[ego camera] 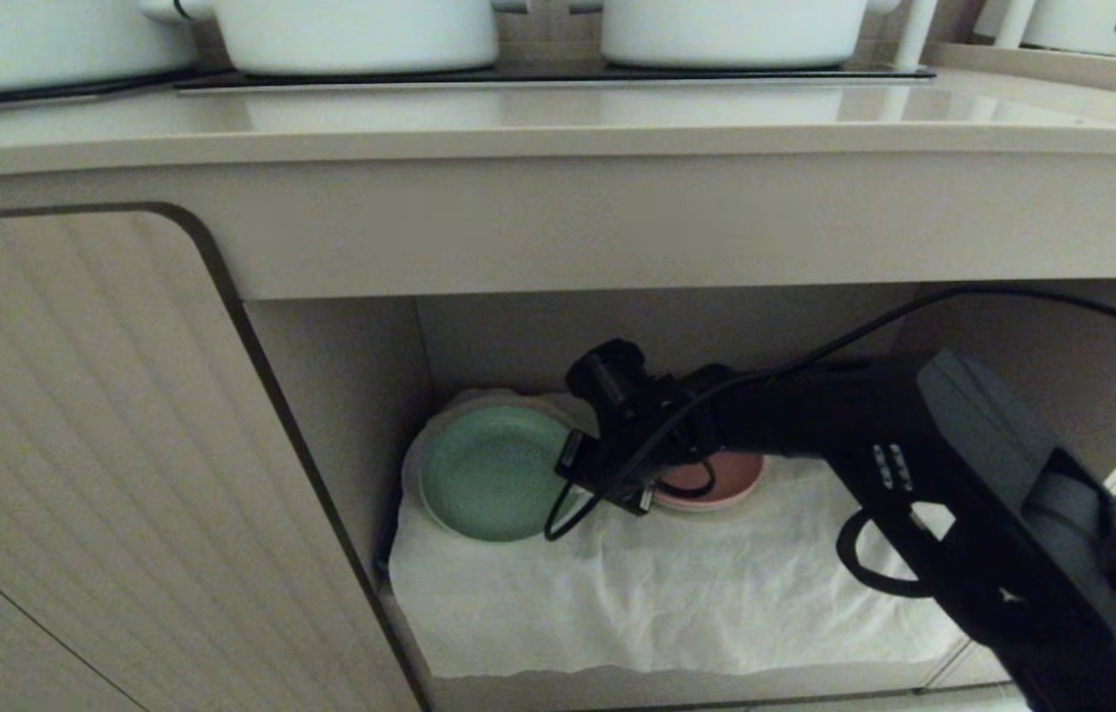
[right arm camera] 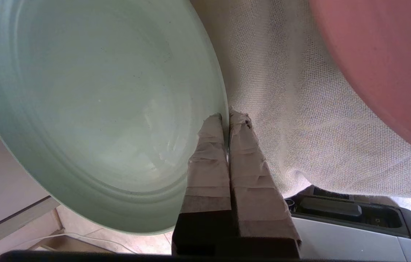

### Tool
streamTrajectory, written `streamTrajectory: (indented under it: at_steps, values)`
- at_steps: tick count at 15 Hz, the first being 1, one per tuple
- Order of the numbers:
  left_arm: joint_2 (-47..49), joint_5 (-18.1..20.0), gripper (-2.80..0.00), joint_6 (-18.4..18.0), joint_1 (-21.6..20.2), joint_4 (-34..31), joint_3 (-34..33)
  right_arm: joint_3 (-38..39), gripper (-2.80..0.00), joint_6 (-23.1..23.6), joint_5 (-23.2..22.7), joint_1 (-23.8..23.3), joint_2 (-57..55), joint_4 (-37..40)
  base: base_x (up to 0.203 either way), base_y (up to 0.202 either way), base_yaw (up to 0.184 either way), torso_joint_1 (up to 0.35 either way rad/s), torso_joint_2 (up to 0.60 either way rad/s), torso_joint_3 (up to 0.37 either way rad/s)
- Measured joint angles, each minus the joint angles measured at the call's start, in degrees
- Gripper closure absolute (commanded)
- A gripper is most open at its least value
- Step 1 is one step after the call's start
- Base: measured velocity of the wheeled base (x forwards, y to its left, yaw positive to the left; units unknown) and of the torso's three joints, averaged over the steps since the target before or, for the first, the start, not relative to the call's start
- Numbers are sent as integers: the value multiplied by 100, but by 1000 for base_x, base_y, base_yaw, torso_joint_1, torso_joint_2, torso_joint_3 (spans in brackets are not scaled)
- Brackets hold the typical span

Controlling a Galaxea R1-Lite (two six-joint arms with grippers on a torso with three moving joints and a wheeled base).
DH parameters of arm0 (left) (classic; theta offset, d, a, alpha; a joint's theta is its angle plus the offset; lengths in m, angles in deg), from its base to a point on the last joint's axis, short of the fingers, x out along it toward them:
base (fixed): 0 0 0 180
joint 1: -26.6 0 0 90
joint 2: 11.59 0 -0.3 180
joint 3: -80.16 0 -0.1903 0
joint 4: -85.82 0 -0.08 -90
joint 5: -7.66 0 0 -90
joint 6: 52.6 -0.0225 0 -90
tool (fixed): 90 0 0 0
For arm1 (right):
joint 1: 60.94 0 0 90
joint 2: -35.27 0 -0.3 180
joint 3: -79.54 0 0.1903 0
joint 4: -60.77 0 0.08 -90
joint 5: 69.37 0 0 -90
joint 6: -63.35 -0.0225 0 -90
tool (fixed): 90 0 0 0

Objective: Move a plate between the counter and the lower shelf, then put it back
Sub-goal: Put the plate in the cupboard

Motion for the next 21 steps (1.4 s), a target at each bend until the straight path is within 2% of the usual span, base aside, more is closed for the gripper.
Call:
streamTrajectory:
  at_steps: [10,11,21]
  values:
    - [0,0,0,-1,0,0,0,0,0,-11,-13,-22,-57,-85,0,0,0,0,0,0]
    - [0,0,0,0,0,0,0,0,-280,-9,-15,-22,-63,-85,0,0,0,0,0,0]
    - [0,1,0,-1,0,0,0,9,-280,11,35,-13,-89,-147,0,0,0,0,0,0]
